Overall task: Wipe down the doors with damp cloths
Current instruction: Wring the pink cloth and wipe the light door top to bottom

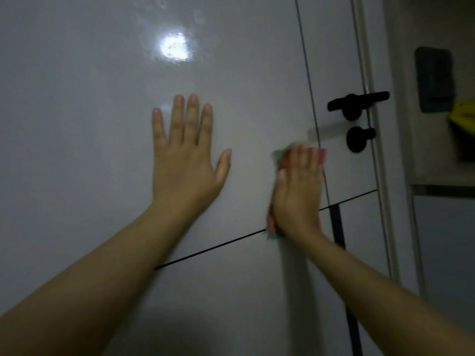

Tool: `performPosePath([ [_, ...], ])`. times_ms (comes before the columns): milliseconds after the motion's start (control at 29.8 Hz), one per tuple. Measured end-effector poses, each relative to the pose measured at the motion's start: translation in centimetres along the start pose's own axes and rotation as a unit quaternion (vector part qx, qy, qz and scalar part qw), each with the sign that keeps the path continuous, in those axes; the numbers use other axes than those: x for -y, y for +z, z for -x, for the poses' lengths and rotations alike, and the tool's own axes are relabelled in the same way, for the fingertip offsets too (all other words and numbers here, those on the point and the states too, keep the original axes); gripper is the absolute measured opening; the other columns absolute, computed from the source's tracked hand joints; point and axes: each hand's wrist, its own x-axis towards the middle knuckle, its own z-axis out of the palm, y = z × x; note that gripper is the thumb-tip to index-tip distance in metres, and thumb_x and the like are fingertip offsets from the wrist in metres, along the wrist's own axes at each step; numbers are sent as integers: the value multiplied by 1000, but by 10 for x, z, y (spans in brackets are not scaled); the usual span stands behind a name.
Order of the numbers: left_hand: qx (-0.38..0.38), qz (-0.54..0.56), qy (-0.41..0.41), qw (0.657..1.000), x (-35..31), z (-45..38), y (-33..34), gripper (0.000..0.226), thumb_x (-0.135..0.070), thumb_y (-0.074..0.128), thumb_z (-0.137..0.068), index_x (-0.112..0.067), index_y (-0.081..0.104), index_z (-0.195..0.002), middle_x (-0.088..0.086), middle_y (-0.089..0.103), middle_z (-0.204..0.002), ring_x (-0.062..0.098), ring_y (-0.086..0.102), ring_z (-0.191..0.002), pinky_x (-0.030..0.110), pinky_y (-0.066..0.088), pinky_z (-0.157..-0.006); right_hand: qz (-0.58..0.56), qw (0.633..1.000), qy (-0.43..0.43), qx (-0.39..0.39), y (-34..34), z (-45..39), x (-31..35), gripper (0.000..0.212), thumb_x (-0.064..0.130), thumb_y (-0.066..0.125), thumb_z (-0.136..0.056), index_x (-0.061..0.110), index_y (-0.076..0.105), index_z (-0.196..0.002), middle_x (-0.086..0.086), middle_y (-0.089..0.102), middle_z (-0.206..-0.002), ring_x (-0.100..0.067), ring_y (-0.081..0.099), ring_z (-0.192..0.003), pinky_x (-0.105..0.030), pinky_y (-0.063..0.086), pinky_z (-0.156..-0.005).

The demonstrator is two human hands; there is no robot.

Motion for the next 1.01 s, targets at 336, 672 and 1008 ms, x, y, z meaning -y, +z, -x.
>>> performPosePath([
  [336, 15, 6, 110, 994, -70, 9, 21, 66, -50, 10, -96, -18, 6, -153, 17, 0, -159, 32, -4, -147, 55, -3, -116, -60, 993, 97, -17, -12, -12, -101, 56, 30, 19, -98, 9, 13, -149, -2, 8, -157, -13, -3, -144, -38, 0, -120],
  [672, -12, 4, 111, 994, -69, 9, 27, 68, -52, 13, -94, -17, 12, -153, 18, 5, -159, 33, 0, -147, 56, 1, -116, -43, 994, 96, -22, -7, -5, -112, 61, 37, 14, -98, 7, 6, -150, -3, 2, -157, -9, -7, -144, -29, -8, -118],
  [1008, -17, 16, 112, 993, -69, 9, 26, 67, -51, 13, -96, -17, 9, -153, 18, 2, -159, 32, -3, -147, 55, -2, -116, -48, 998, -25, 34, 1, 70, -100, 58, 39, 16, -101, 15, 3, -152, -5, 4, -160, -23, 2, -147, -37, 0, -120],
])
